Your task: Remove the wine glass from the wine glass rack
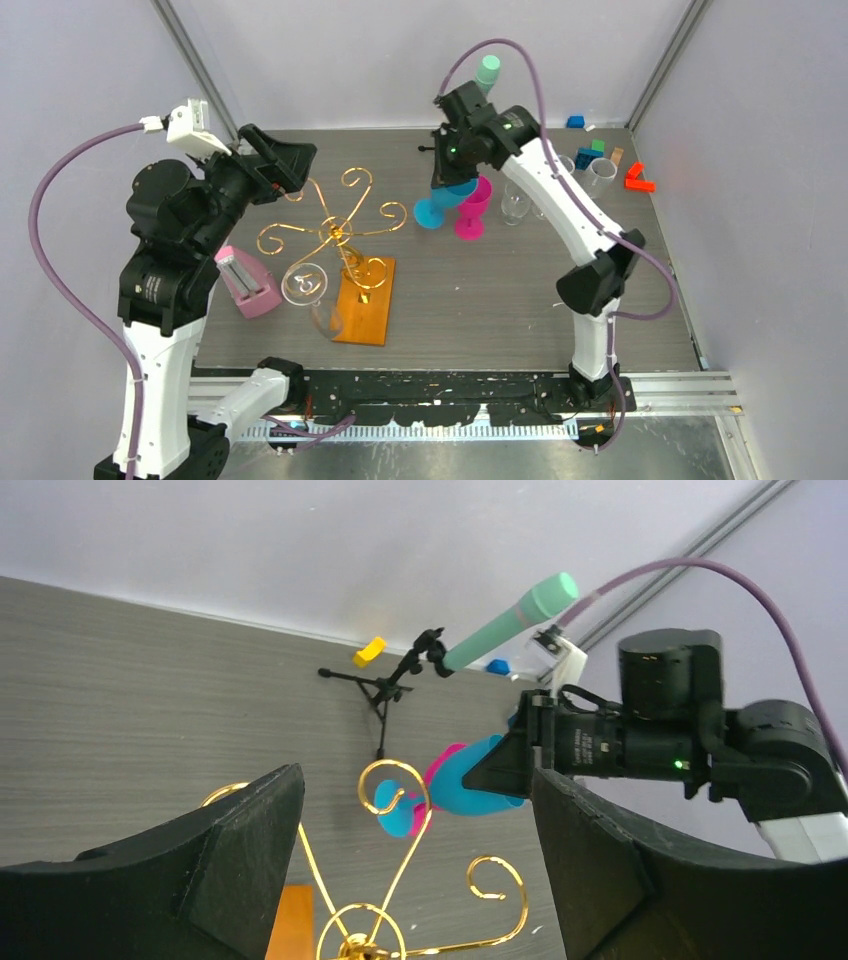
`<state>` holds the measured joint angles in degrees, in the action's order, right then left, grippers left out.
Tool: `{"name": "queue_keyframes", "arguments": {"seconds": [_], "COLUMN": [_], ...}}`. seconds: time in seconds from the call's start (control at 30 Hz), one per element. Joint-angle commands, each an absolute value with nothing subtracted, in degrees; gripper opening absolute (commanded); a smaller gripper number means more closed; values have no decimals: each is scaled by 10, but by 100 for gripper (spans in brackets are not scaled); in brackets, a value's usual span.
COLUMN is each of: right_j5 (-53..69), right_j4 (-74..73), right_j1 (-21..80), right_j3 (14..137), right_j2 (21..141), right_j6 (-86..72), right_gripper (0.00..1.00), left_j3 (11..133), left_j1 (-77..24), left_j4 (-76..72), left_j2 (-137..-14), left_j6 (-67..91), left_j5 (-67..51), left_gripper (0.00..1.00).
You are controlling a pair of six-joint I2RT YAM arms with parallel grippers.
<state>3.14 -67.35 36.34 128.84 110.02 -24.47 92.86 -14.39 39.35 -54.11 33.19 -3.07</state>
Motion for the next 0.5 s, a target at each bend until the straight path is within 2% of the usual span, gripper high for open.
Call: {"name": "queue_keyframes", "arguments": {"seconds": [0.0, 0.47], "right_j5": [6, -63], "right_j4": [-727, -722], "right_j1": [386, 403], "right_j3": [1347, 1394], "right_j2": [1150, 1277], "right_j6": [-229, -244], "right_gripper": [0, 3], "left_j3": [939, 959], "left_j1": [-144, -144], "left_j4": [429, 461], "left_j2": [-533, -511], "left_j6": [281, 235], "left_j5": [10, 50], "left_gripper": [87, 90]}}
